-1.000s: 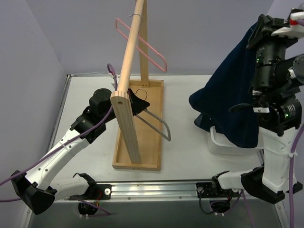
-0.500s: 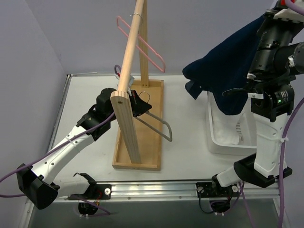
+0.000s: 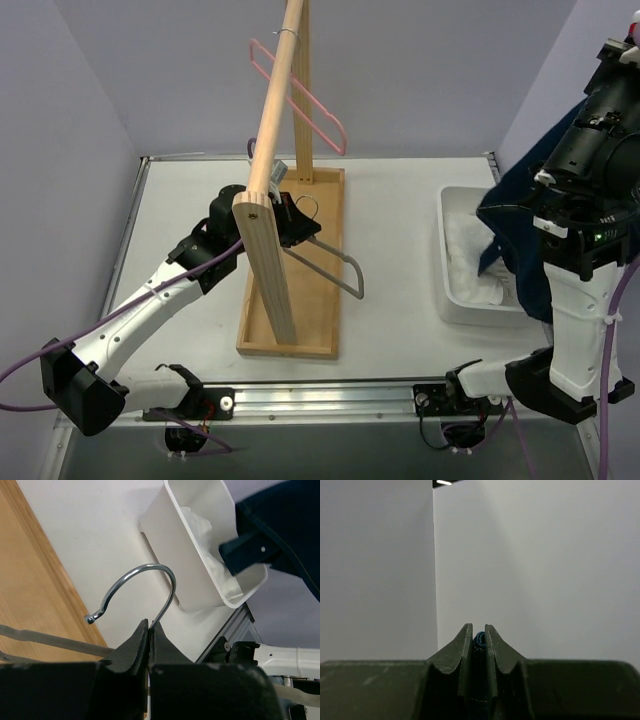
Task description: Remove the skirt from the hanger
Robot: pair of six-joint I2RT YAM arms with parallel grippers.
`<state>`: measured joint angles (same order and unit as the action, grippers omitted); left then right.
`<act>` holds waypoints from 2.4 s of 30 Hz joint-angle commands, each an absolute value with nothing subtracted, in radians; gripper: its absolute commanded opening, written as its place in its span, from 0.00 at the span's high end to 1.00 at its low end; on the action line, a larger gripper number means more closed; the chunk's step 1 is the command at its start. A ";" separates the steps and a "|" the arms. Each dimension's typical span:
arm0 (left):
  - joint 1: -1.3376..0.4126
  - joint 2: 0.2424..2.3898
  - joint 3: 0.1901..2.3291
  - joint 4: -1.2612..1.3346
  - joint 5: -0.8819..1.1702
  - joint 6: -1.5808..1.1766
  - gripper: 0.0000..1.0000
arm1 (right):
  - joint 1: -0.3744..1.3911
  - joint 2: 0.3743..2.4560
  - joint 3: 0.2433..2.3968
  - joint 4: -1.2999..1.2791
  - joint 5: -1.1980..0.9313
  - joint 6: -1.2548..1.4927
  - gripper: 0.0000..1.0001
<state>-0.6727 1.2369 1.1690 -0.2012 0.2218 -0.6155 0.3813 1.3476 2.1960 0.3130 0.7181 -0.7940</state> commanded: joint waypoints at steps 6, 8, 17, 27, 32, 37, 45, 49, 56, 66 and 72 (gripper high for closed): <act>-0.675 1.209 1.172 -0.184 0.241 -0.604 0.98 | 0.353 1.207 1.804 0.489 0.773 -0.731 1.00; -0.675 1.203 1.166 -0.192 0.244 -0.601 0.98 | 0.307 1.189 1.734 0.453 0.758 -0.672 1.00; -0.675 1.186 1.147 -0.199 0.250 -0.595 0.98 | -0.044 1.235 1.690 0.186 0.596 -0.296 1.00; -0.675 1.193 1.152 -0.204 0.248 -0.591 0.98 | -0.198 1.281 1.787 0.103 0.483 -0.178 1.00; -0.675 1.203 1.160 -0.228 0.216 -0.568 0.98 | -0.202 1.253 1.720 0.075 0.450 -0.137 1.00; -0.664 1.264 1.233 -0.301 0.187 -0.522 0.98 | -0.202 1.137 1.462 0.011 0.396 0.070 1.00; -0.660 1.298 1.270 -0.330 0.186 -0.506 0.98 | -0.204 1.037 1.091 -0.133 0.361 0.359 1.00; -0.658 1.336 1.319 -0.383 0.160 -0.485 0.98 | -0.204 1.017 0.908 -0.143 0.318 0.501 1.00; -0.658 1.342 1.400 -0.474 0.052 -0.411 0.98 | -0.202 1.111 0.862 -0.241 0.269 0.502 0.60; -0.655 1.359 1.479 -0.571 -0.123 -0.295 0.98 | -0.066 0.938 1.169 -0.382 -0.179 0.357 0.00; -0.653 1.373 1.494 -0.591 -0.152 -0.278 0.98 | 0.232 0.870 1.074 -0.126 -0.595 0.479 0.00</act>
